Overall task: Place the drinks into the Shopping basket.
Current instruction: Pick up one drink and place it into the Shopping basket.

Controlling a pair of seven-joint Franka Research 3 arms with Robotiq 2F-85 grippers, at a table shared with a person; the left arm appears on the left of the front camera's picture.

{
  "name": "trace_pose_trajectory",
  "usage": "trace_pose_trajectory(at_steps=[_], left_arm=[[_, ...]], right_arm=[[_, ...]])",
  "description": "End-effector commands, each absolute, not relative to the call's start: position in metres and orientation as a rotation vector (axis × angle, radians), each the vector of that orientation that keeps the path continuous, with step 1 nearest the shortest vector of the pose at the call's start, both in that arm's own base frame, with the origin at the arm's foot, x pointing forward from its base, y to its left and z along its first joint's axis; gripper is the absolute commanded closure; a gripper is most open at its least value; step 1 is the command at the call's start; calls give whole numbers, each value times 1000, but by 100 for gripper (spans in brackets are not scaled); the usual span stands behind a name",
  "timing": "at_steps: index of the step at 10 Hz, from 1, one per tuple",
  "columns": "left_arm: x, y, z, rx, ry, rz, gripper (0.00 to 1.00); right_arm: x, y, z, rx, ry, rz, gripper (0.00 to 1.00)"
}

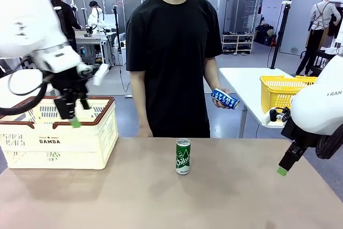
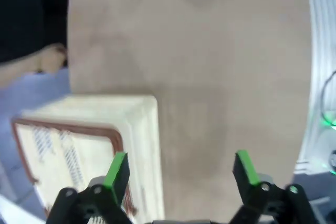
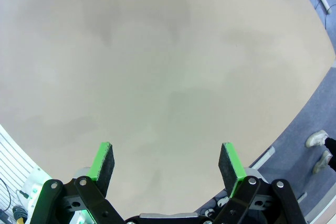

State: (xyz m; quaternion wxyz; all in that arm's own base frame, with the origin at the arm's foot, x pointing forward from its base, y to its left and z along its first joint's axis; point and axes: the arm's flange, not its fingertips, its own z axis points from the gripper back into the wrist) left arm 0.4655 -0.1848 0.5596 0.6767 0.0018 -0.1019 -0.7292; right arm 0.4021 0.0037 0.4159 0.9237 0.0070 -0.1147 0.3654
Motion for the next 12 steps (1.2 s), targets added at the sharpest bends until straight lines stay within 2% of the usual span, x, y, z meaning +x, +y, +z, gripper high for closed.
trace_pose_trajectory(at_steps=[1, 4, 7, 10, 12], left_arm=[[495, -232, 562, -10, -199, -1784, 0], [517, -334, 546, -7, -146, -1939, 0], [523, -390, 514, -55, -86, -2042, 0], [532, -414, 489, -63, -55, -2044, 0], [526, -396, 494, -66, -61, -2038, 0]], right_arm=[[401, 2, 416, 16, -232, 758, 0], [401, 2, 416, 16, -232, 758, 0], [401, 2, 416, 16, -232, 758, 0], [401, 2, 416, 16, -232, 758, 0], [401, 2, 416, 16, -232, 758, 0]])
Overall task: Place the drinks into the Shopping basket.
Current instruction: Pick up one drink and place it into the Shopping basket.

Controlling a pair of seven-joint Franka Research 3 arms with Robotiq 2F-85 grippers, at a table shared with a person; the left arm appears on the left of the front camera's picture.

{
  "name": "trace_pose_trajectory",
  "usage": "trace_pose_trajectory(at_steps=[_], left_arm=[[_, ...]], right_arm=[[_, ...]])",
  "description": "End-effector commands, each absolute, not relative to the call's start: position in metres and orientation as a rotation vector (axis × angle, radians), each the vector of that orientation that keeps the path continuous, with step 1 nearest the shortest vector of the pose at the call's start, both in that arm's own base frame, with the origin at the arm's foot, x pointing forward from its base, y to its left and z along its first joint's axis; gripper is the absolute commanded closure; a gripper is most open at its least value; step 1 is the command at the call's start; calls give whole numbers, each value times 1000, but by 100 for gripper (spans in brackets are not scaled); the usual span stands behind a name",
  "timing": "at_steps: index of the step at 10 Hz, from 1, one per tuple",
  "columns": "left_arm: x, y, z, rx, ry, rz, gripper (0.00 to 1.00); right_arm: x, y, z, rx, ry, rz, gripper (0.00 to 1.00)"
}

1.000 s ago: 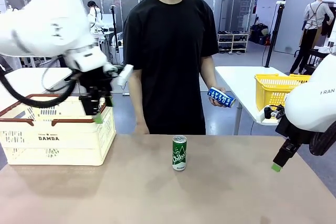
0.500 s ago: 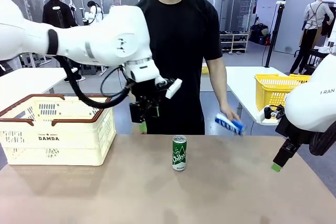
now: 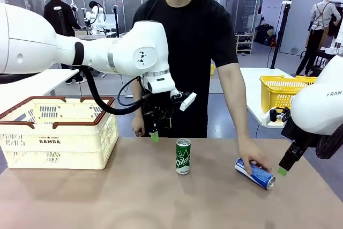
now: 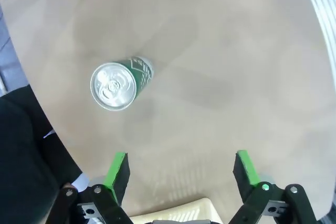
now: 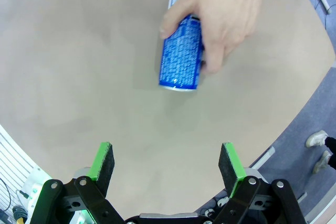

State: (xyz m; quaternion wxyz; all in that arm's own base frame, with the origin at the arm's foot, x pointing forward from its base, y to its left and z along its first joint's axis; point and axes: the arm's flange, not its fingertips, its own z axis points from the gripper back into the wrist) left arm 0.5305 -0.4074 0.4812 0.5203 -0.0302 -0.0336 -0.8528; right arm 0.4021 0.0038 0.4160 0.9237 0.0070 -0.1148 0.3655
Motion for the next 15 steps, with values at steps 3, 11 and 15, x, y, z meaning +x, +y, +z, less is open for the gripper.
trace_pose_trajectory(at_steps=[3, 11, 15], left_arm=[[496, -311, 506, -68, -88, -1963, 0], [479, -256, 504, -108, -156, -1842, 0], [520, -337, 514, -52, -149, -1936, 0]], right_arm=[[401, 2, 416, 16, -232, 758, 0], [401, 2, 416, 16, -232, 758, 0], [401, 2, 416, 16, -232, 758, 0]])
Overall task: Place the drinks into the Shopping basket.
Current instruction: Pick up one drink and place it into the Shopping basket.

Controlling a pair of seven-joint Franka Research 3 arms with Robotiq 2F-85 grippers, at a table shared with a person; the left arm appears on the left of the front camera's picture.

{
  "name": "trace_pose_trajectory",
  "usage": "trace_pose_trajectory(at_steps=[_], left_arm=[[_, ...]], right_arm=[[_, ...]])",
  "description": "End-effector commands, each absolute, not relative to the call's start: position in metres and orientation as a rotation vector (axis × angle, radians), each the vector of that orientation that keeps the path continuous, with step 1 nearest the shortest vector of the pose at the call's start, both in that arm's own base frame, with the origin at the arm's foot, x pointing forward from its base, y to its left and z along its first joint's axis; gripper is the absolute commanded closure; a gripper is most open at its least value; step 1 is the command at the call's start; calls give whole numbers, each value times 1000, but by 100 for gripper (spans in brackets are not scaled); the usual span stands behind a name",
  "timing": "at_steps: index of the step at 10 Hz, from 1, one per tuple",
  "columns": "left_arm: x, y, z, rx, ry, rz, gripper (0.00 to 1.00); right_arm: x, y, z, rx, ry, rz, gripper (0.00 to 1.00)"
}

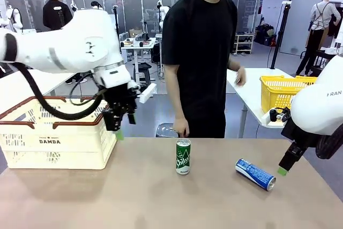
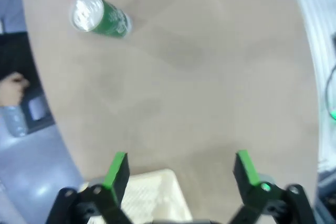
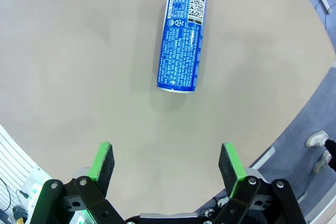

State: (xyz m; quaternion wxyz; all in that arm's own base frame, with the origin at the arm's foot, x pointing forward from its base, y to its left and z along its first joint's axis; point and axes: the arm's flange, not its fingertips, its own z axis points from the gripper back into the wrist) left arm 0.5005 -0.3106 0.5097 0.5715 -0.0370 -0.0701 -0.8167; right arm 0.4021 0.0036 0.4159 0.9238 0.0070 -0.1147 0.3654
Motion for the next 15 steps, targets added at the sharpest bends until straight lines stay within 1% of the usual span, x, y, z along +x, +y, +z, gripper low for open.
trace_pose_trajectory(at_steps=[1, 3, 6, 7, 8, 13, 15], left_arm=[[529, -362, 511, -34, -137, -1967, 0], [540, -409, 504, -12, -134, -2015, 0], [534, -445, 489, -39, -103, -2071, 0], [535, -442, 486, -18, -102, -2105, 0], [528, -440, 485, -42, -141, -2068, 0], [532, -442, 482, -38, -133, -2075, 0], [546, -446, 470, -16, -210, -2115, 0]], right_arm=[[401, 2, 416, 16, -232, 758, 0], [401, 2, 416, 16, -232, 758, 0], [401, 2, 416, 16, -232, 758, 0], [401, 2, 416, 16, -232, 758, 0], [401, 2, 416, 16, -232, 758, 0], [401, 2, 416, 16, -232, 758, 0], [401, 2, 416, 16, -232, 758, 0]])
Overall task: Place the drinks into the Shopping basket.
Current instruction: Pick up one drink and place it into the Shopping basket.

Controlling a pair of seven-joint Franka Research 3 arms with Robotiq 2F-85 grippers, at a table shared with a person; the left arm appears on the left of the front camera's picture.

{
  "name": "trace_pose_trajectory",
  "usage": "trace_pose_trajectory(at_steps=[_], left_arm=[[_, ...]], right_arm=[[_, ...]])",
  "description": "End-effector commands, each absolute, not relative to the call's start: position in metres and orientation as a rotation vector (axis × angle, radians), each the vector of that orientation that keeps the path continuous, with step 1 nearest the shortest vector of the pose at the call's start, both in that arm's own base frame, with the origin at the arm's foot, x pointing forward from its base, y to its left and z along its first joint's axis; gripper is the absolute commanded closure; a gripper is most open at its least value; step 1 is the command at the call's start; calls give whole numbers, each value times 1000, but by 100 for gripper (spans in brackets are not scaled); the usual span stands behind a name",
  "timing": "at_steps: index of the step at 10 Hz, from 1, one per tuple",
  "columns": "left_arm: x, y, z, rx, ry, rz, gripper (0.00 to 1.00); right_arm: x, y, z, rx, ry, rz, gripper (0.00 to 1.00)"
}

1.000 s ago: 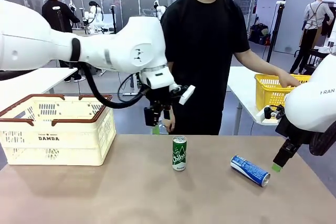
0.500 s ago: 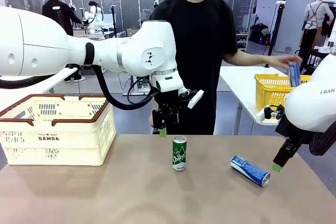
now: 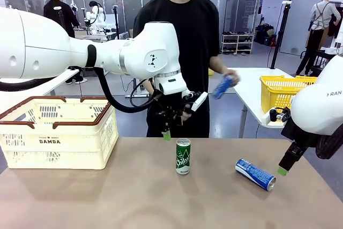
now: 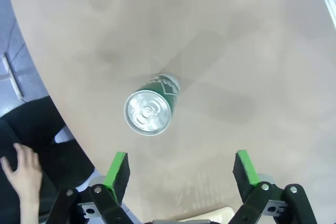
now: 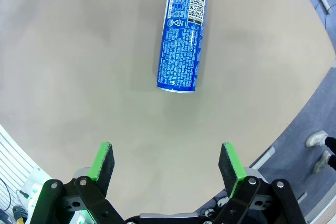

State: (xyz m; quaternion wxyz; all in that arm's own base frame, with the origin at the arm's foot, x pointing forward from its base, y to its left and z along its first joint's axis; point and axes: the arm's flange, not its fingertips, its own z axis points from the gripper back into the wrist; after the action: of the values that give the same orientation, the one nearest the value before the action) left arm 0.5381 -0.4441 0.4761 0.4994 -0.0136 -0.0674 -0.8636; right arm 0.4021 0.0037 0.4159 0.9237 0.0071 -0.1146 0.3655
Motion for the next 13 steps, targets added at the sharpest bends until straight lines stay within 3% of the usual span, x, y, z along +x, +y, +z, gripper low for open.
trace_pose_trajectory(at_steps=[1, 13], left_arm=[[550, -450, 465, -3, -224, -2125, 0], [583, -485, 393, -99, -148, -2155, 0]], right_arm=[[401, 2, 416, 16, -232, 758, 0], [401, 2, 416, 16, -232, 758, 0]])
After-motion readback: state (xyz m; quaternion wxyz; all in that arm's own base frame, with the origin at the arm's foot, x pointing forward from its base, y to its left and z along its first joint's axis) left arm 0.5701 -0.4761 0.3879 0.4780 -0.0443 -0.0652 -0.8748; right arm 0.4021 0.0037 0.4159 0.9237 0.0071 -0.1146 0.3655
